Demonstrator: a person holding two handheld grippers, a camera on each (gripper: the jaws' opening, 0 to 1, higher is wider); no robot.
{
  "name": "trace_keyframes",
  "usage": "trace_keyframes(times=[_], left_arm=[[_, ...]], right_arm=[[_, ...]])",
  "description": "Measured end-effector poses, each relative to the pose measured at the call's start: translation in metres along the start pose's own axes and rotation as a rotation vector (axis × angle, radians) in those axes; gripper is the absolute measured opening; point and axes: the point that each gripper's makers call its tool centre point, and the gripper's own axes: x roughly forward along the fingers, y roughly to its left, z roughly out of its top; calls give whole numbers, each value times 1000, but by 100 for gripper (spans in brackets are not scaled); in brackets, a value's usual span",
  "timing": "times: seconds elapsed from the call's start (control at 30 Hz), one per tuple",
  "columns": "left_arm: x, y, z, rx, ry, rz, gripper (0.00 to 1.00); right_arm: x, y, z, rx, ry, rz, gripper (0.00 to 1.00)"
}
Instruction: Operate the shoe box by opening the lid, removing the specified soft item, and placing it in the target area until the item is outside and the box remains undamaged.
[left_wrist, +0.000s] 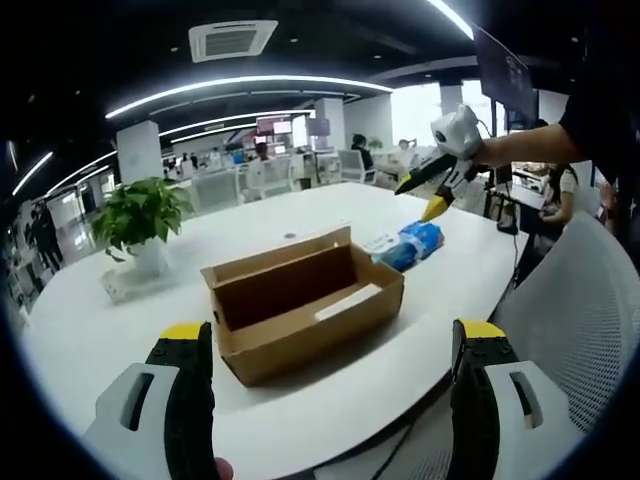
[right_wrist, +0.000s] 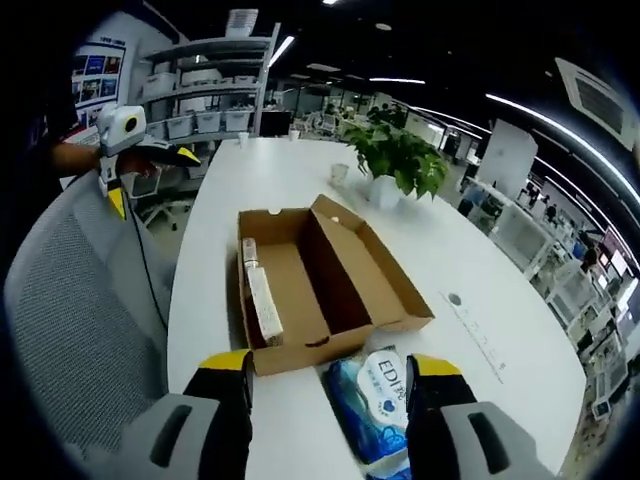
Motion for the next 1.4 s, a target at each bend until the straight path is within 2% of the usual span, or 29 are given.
trace_keyframes(times=[0.17,0.47,0.57,0.9,1.4], left_arm=[[1,1,0,4,0,1,99],[1,4,0,1,-4,8,99],[1,4,0,-4,-3,8,99],[2,4,-1,-9,-1,12,99],[3,4,-2,-14,3,13,98]], right_arm=[[17,5,15,-54,-5,42,58],[41,9,22,-107,0,102,53],[51,13,20,-126,12,133,51],[72,15,5,-143,63,173,49],[90,14,-14,-168,127,213,44]])
